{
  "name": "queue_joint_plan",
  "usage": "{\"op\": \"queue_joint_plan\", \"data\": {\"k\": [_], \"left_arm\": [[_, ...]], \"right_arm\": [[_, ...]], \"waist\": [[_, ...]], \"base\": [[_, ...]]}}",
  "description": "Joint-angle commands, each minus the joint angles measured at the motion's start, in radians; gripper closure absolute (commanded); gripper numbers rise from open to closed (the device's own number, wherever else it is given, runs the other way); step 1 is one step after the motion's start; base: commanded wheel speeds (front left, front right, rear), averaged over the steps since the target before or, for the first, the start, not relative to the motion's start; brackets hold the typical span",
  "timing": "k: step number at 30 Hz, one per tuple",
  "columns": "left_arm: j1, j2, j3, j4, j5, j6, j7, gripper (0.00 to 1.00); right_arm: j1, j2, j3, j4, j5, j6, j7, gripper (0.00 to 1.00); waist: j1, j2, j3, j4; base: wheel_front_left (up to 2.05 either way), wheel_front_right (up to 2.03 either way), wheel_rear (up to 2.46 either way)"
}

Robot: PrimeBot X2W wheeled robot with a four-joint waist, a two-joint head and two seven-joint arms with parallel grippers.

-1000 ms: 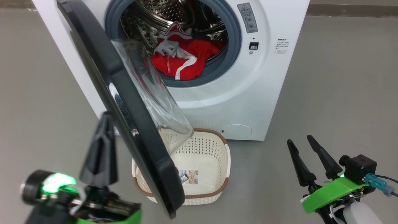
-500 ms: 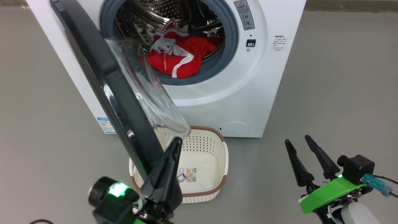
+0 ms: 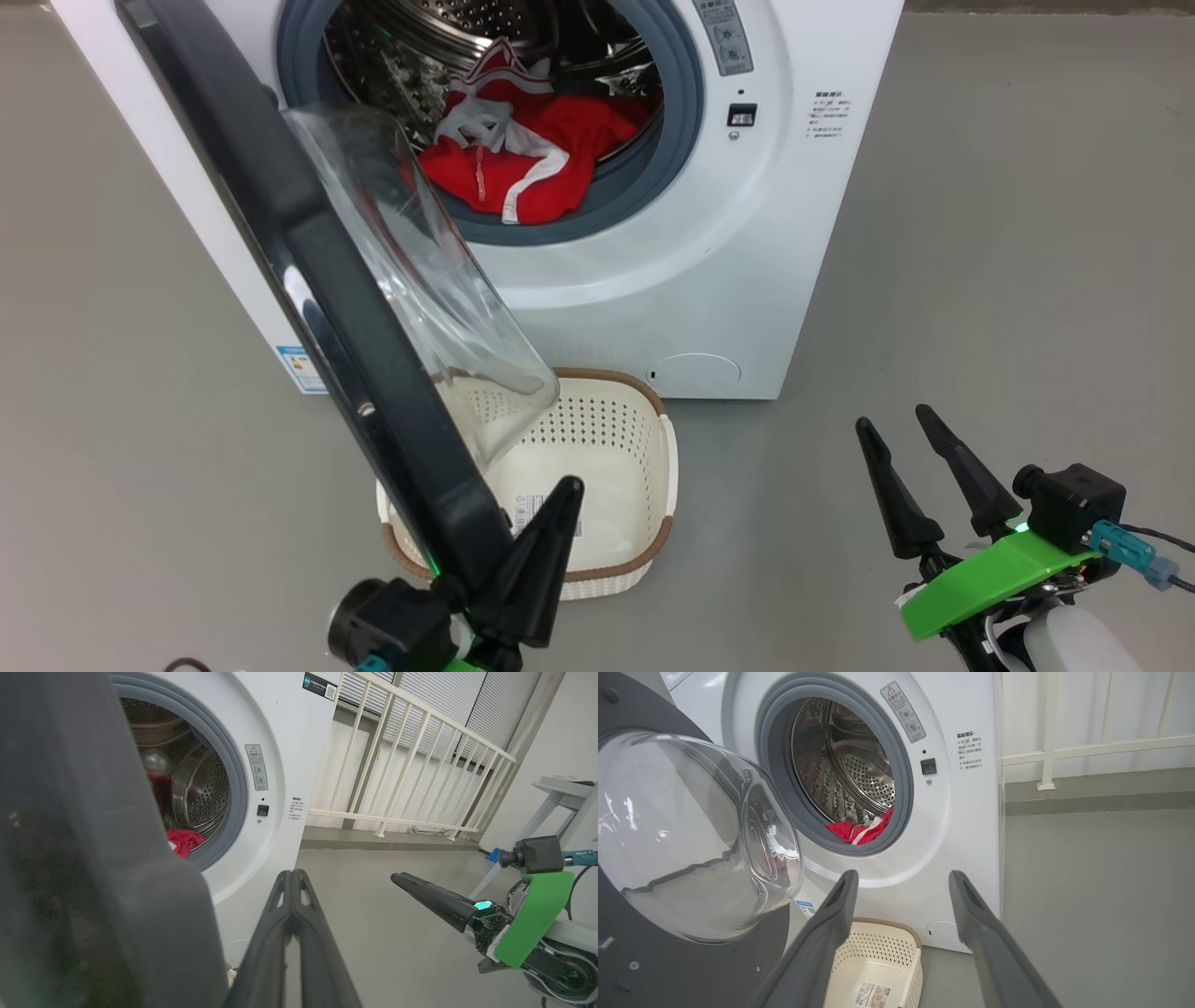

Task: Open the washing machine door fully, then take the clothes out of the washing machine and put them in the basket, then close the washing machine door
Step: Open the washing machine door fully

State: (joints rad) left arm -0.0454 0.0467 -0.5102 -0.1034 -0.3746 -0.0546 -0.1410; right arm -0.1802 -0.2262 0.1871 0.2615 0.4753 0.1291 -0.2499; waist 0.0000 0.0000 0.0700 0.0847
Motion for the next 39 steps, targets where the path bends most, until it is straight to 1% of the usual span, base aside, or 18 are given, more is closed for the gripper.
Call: {"op": "queue_joint_plan", "data": {"k": [1,7,13,23,39], "left_arm": [[-0.025,0.004,0.029,-0.009,-0.014,0.009,-0.007,1.00],[-0.027,0.004,0.022,0.036,-0.029,0.020,-0.014,1.00],[-0.029,0.008,0.030,0.045,-0.030,0.030,-0.024,1.00],[-0.017,0.017,0.036,0.044,-0.034,0.049,-0.021,1.00],[0.017,0.052,0.050,0.014,-0.040,0.078,-0.005,1.00]], "right_arm": [[-0.017,-0.005,0.020,-0.025,-0.007,0.002,-0.012,0.00],[-0.018,-0.003,0.018,-0.026,-0.008,0.002,-0.012,0.00],[-0.014,-0.003,0.017,-0.024,-0.008,0.002,-0.012,0.00],[-0.008,-0.003,0.027,-0.018,-0.006,0.002,-0.012,0.00],[0.001,-0.001,0.038,-0.011,0.000,0.002,-0.012,0.00]], "waist": [[0.0000,0.0000,0.001,0.000],[0.0000,0.0000,0.004,0.006],[0.0000,0.0000,0.002,0.023],[0.0000,0.0000,-0.011,0.063],[0.0000,0.0000,-0.027,0.153]], "base": [[0.00,0.00,0.00],[0.00,0.00,0.00],[0.00,0.00,0.00],[0.00,0.00,0.00],[0.00,0.00,0.00]]}}
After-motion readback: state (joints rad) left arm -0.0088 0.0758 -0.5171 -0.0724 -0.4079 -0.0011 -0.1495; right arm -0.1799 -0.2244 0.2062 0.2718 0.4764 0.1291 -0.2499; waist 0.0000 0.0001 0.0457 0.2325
